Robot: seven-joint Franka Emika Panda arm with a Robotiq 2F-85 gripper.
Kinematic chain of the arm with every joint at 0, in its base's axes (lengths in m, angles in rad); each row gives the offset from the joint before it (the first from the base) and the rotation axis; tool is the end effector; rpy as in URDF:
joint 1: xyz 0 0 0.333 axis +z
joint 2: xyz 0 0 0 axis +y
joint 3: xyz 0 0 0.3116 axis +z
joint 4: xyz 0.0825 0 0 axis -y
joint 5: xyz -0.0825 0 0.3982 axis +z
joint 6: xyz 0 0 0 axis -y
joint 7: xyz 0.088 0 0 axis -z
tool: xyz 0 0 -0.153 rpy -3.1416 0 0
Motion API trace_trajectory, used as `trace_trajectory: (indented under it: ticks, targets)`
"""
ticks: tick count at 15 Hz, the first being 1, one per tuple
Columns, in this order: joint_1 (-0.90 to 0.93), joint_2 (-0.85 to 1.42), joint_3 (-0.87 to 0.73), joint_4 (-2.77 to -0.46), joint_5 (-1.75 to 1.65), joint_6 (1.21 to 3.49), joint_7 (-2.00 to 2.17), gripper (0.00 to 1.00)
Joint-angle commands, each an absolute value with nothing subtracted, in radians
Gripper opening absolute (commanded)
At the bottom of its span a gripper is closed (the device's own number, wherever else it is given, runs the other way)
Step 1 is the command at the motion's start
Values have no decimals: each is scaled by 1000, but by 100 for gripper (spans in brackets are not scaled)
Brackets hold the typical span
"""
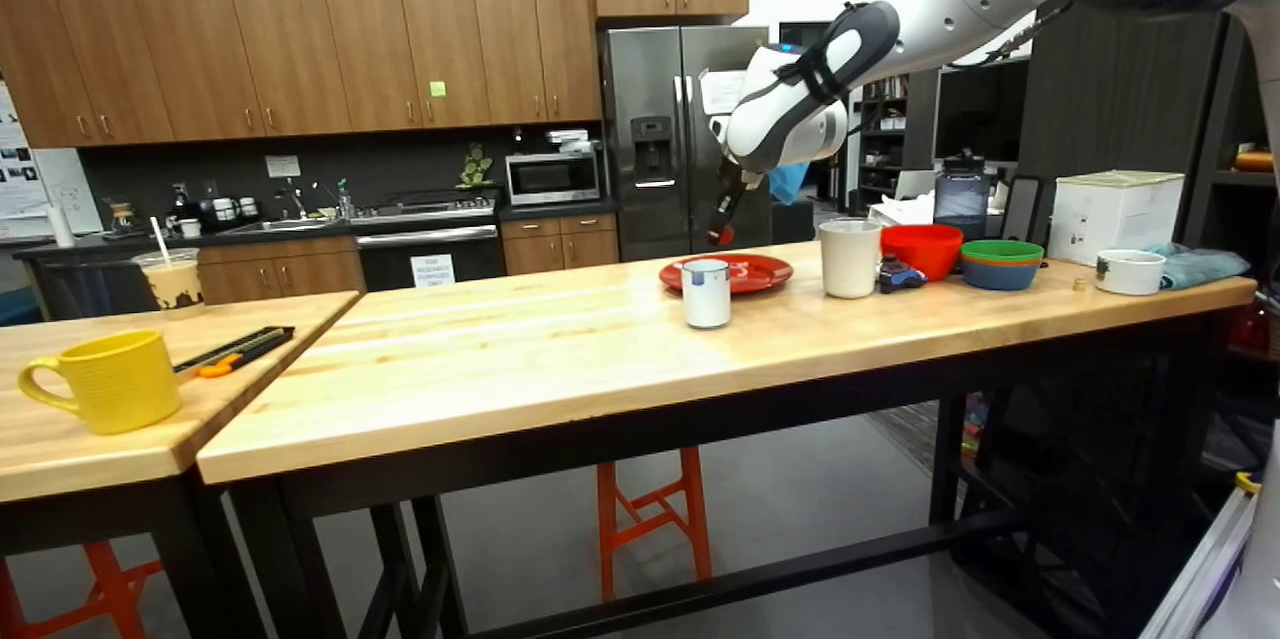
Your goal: Lift the small ball from the red plate, put it on the table and then back on the plate.
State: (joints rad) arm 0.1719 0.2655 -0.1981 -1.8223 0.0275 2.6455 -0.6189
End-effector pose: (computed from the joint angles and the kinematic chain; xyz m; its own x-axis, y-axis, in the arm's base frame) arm 0.7035 -0.0100 0.4071 0.7078 0.5690 0.4186 0.4638 -0.8213 0.3322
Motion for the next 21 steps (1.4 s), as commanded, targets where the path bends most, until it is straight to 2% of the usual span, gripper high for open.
trace_trajectory:
  ticks: [1, 8, 20, 21]
  targets:
    - [45, 299, -81, -1761, -14, 2545, -612, 26]
    - [-34, 313, -11, -1773, -41, 2459, -610, 26]
    - [-60, 305, 12, -1795, -31, 2430, -618, 26]
    - [-60, 304, 12, -1797, -34, 2431, -618, 68]
